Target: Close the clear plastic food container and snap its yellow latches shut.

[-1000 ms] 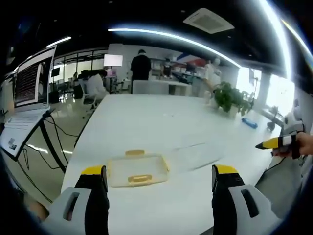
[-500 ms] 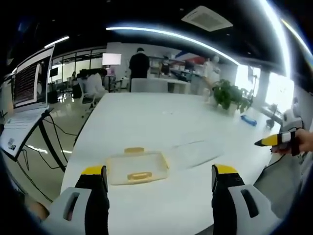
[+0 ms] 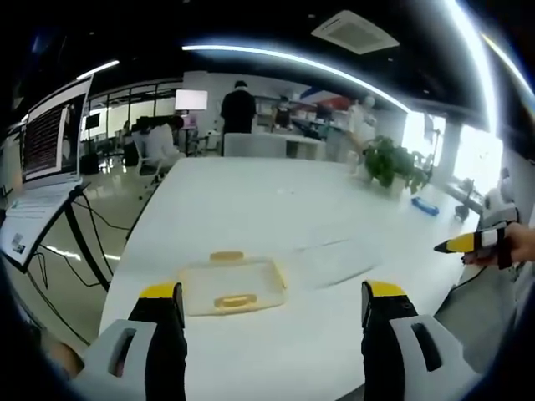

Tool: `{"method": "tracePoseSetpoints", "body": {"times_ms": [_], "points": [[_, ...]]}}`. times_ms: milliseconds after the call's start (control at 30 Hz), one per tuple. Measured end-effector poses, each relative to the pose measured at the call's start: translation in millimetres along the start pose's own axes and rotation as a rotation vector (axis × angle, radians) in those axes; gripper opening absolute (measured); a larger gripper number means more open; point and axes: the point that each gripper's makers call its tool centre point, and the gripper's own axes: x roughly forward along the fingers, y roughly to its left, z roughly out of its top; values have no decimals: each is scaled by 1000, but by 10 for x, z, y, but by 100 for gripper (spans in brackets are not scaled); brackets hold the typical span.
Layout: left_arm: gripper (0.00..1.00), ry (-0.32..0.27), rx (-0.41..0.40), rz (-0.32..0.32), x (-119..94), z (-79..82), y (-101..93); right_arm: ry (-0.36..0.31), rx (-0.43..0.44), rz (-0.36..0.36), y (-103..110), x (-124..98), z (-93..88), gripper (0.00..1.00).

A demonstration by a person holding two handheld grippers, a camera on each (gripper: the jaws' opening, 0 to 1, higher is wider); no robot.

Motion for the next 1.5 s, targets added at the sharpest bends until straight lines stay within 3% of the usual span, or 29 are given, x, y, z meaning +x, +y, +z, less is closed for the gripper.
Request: {"method": "tracePoseSetpoints", "body": {"times_ms": [967, 1133, 1167, 1233, 1500], "points": [[86, -6, -16, 18, -18, -17, 55, 12, -14, 19, 59, 42, -35, 50], [85, 0, -12, 23, 7, -25, 103, 0, -35, 31, 113, 96, 32, 48], [85, -3, -13, 22, 5, -17, 105, -52, -41, 53, 176, 121, 148, 47], [85, -17, -9, 16, 6, 9, 119, -63, -39, 64, 222, 146, 198, 47], [84, -16, 6, 24, 57, 4, 273, -27, -109, 109, 470, 438, 237, 47]]}}
